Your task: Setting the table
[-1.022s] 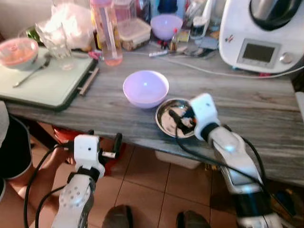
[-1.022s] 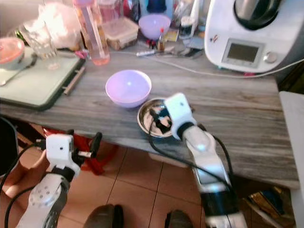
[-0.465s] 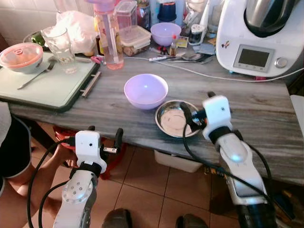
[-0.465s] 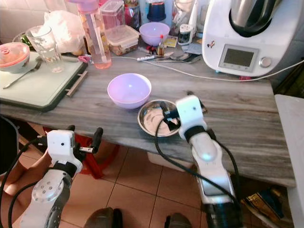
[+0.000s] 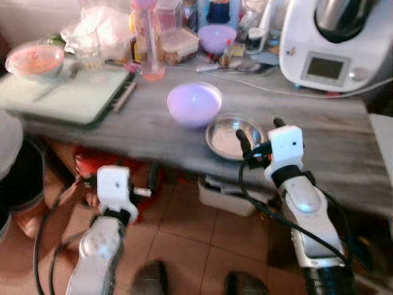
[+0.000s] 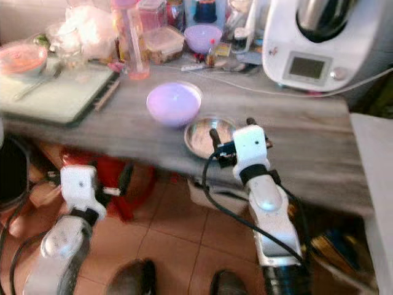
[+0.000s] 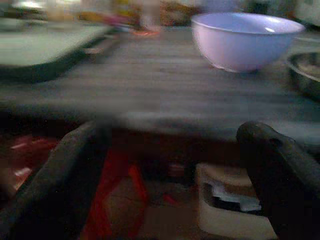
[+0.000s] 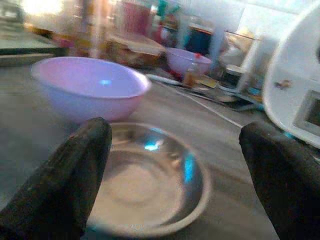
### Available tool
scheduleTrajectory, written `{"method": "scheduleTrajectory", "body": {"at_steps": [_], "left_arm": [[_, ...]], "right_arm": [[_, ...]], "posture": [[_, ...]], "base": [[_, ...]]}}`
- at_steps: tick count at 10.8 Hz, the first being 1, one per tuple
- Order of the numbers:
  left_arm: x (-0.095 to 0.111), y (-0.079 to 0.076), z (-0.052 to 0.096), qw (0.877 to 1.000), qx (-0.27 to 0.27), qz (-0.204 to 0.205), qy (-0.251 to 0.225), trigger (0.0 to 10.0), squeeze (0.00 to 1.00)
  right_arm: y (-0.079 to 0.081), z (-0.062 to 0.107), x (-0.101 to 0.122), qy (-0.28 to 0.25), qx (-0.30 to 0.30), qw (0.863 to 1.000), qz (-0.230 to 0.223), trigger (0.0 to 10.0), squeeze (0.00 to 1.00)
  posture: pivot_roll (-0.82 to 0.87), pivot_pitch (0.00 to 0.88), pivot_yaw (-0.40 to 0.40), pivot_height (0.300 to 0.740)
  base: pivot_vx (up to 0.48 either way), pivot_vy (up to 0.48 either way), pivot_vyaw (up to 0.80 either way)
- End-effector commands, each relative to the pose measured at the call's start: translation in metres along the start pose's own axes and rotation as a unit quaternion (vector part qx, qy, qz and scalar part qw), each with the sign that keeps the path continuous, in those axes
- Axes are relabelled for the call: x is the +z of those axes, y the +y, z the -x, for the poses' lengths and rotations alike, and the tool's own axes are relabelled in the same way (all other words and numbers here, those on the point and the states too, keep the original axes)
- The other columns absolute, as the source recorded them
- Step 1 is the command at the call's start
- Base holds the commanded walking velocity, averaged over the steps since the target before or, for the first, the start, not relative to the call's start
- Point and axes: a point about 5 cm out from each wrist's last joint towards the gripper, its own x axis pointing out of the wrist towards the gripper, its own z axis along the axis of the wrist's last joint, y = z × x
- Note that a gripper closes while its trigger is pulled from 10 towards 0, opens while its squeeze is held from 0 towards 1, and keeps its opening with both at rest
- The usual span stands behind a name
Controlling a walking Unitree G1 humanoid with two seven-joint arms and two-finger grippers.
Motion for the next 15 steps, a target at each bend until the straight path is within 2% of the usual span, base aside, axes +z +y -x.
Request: {"method": "scheduleTrajectory", "body": {"at_steps": [1,4,7,8,10,11,13,15], "left_arm": [[-0.006,0.002,0.004,1.000,0.007,-0.002,0.013,10.0,0.00],[-0.009,0.000,0.003,1.000,-0.003,0.007,0.016,10.0,0.00],[-0.004,0.003,-0.007,1.000,-0.009,-0.002,0.005,10.0,0.00],[-0.005,0.004,-0.006,1.000,-0.008,-0.001,0.005,10.0,0.00],[-0.010,-0.002,-0.003,1.000,-0.013,0.004,0.003,10.0,0.00],[-0.010,0.000,-0.003,1.000,-0.001,0.001,-0.002,10.0,0.00],[-0.013,0.009,0.002,0.999,0.049,-0.002,-0.008,10.0,0.00],[-0.015,0.006,0.001,0.999,0.041,0.002,-0.007,10.0,0.00]], "right_arm": [[0.000,-0.001,-0.001,0.001,-0.003,1.000,-0.004,10.0,0.00],[0.002,-0.005,-0.002,0.001,-0.004,1.000,-0.010,10.0,0.00],[0.006,-0.013,0.002,-0.011,-0.010,1.000,-0.019,10.0,0.00],[0.006,-0.010,-0.001,-0.009,-0.011,1.000,-0.022,10.0,0.00],[0.003,-0.002,-0.010,-0.003,-0.031,0.999,-0.029,10.0,0.00],[0.001,0.003,-0.016,0.006,-0.041,0.999,-0.036,10.0,0.00],[-0.007,0.029,-0.042,0.062,-0.078,0.993,-0.058,10.0,0.00],[-0.006,0.028,-0.042,0.057,-0.071,0.994,-0.051,10.0,0.00]], "posture": [[0.08,0.049,0.032,0.740],[0.08,0.025,0.044,0.740],[0.07,0.005,0.056,0.740],[0.07,0.004,0.055,0.740],[0.07,0.000,0.047,0.740],[0.07,0.000,0.046,0.740],[0.05,0.000,0.052,0.740],[0.04,0.000,0.052,0.740]], "base": [[-0.326,0.000,0.00],[-0.087,0.000,0.00],[0.000,0.000,-0.80],[0.000,0.000,-0.80],[0.000,0.000,0.00],[0.000,0.000,0.00],[0.000,0.000,-0.39],[0.000,0.000,-0.78]]}}
